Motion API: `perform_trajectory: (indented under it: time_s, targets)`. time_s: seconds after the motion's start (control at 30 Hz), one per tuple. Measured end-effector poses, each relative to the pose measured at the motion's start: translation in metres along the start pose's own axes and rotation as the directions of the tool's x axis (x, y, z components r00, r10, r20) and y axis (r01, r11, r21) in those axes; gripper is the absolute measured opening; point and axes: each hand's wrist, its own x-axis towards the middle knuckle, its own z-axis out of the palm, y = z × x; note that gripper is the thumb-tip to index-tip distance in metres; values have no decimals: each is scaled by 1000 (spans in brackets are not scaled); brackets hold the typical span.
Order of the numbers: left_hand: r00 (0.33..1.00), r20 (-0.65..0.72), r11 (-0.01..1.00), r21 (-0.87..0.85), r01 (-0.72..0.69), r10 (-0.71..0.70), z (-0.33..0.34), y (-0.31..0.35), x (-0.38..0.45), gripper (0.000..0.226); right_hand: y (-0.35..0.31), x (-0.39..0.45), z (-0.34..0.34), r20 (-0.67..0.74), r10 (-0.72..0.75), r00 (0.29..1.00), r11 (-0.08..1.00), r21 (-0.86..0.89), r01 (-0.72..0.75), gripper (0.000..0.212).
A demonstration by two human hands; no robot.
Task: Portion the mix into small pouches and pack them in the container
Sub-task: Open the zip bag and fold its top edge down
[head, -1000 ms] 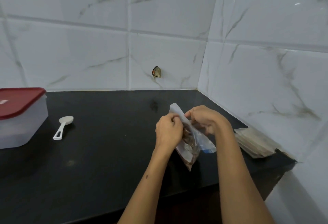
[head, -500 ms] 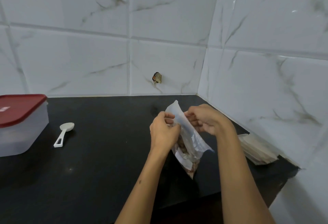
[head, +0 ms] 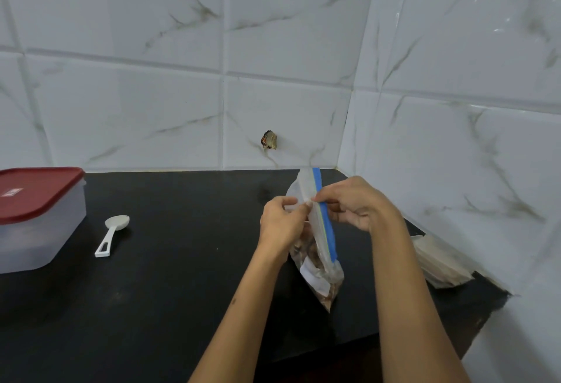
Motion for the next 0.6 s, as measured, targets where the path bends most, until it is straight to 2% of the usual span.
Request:
perform_trajectory:
  time_s: [0.07, 0.17, 0.3, 0.4, 0.6]
  targets:
    - [999, -36, 999, -22, -31, 30, -1, 4, -1, 16, -3, -1, 1, 11, -14, 1000, 1000, 17, 13, 14]
    - [996, -2, 995, -48, -85, 85, -1, 10, -3, 3, -5, -1, 2, -12, -35, 999, 999, -35, 35, 13]
    - [995, 1, 991, -92, -100, 101, -1, 19, -3, 20, -9, -6, 1, 50, -71, 996, 997, -2, 71, 20]
    - [997, -1, 988, -129, -80, 80, -3, 24, 0, 31, -11, -8, 1, 75, -111, 991, 994, -6, 112, 18]
    - [994, 109, 960, -277, 40, -10, -9, 38, 1, 17, -13, -6, 1, 18, -116, 993, 990, 81, 114, 13]
